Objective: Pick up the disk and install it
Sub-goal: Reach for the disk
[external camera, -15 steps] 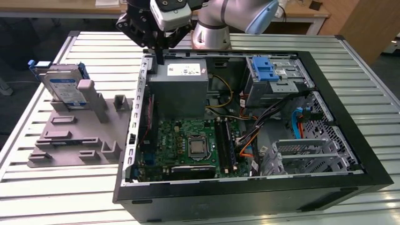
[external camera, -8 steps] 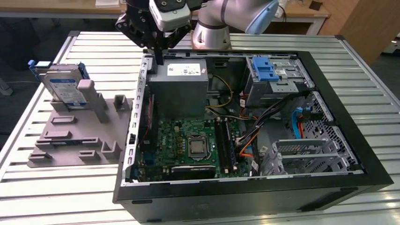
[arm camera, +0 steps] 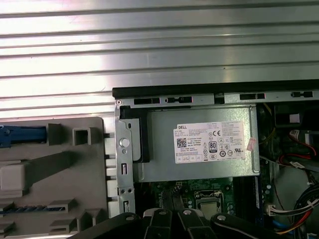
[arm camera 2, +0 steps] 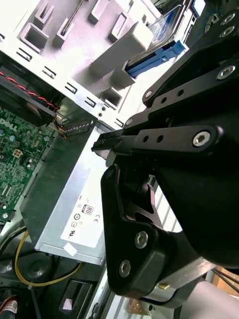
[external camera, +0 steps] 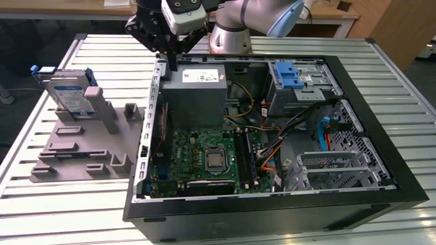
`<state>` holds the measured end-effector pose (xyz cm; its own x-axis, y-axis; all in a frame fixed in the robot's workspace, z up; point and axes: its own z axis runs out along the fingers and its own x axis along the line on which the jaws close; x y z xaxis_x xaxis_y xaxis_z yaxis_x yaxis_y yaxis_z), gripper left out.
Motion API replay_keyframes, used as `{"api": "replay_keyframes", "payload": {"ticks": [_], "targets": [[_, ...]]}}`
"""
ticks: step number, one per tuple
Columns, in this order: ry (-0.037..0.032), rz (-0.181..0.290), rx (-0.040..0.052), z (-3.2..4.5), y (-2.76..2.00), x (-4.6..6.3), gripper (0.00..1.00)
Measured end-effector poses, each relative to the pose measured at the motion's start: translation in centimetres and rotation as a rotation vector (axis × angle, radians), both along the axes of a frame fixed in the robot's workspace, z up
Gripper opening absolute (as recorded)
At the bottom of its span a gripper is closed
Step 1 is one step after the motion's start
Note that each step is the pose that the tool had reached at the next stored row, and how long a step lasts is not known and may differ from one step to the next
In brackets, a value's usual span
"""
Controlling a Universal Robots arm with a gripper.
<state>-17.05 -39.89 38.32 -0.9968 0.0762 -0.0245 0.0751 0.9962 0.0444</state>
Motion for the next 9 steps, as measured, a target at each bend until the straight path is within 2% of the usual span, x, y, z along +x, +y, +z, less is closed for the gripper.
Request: {"api": "replay_keyframes", "payload": {"ticks": [9], "targets": [[0.0001,0.0,0.0,-0.07,0.0,-0.31,0.11]]}}
